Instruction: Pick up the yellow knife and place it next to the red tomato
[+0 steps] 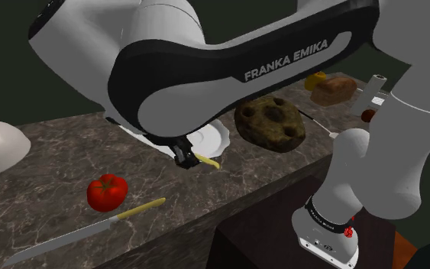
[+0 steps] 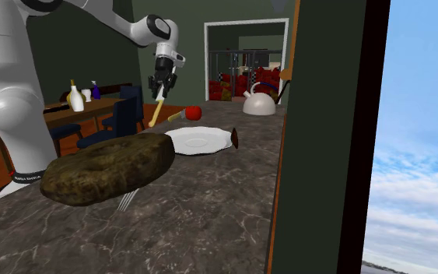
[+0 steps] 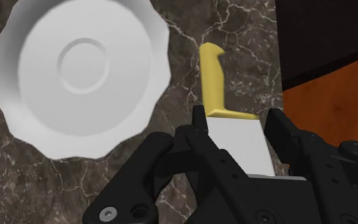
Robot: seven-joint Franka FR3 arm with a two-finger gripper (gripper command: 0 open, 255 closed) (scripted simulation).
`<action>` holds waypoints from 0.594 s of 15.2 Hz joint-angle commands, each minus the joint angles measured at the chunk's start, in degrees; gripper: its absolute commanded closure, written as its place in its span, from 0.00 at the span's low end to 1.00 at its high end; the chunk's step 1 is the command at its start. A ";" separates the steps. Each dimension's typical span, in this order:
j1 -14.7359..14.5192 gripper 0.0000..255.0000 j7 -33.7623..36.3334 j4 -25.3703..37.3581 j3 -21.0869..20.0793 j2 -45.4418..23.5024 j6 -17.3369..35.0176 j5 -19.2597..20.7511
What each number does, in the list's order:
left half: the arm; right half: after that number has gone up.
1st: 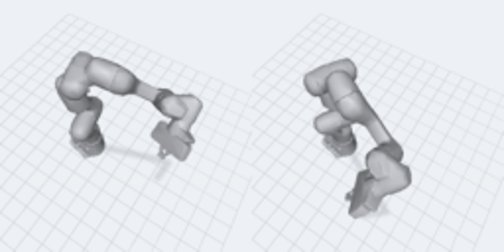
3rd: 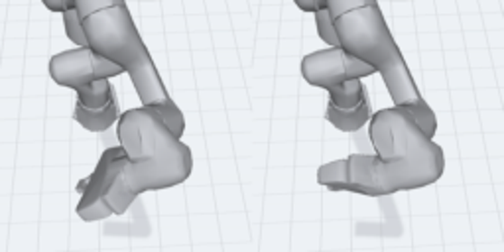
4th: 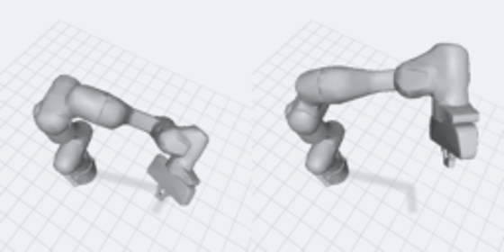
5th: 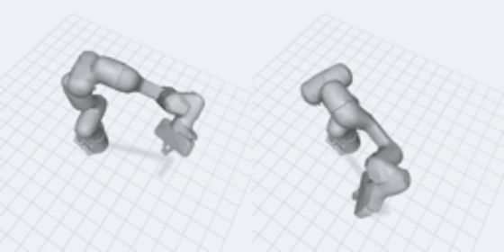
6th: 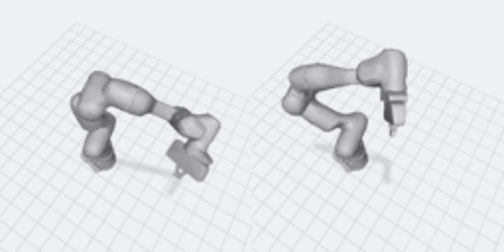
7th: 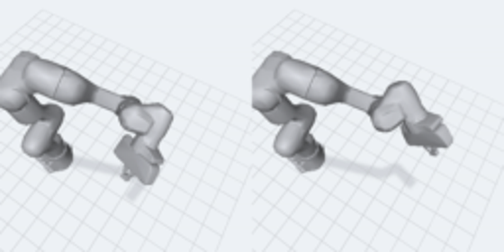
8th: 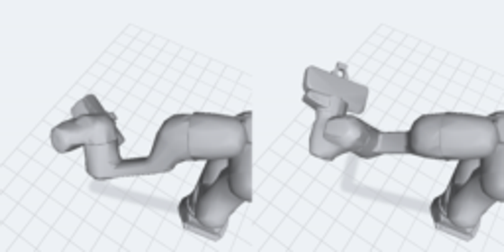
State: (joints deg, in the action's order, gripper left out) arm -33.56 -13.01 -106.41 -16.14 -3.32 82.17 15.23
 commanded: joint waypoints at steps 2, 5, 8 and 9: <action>-1.79 1.00 3.42 1.72 -1.55 -2.08 -0.59 -0.93; -1.76 1.00 3.94 -0.03 -1.52 -2.54 1.54 -0.84; -1.74 1.00 4.49 -1.64 -1.49 -3.11 3.63 -0.71; -1.74 1.00 4.67 -2.16 -1.48 -3.33 4.32 -0.65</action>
State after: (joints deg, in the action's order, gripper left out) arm -35.31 -8.53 -107.87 -17.63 -6.52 85.66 14.54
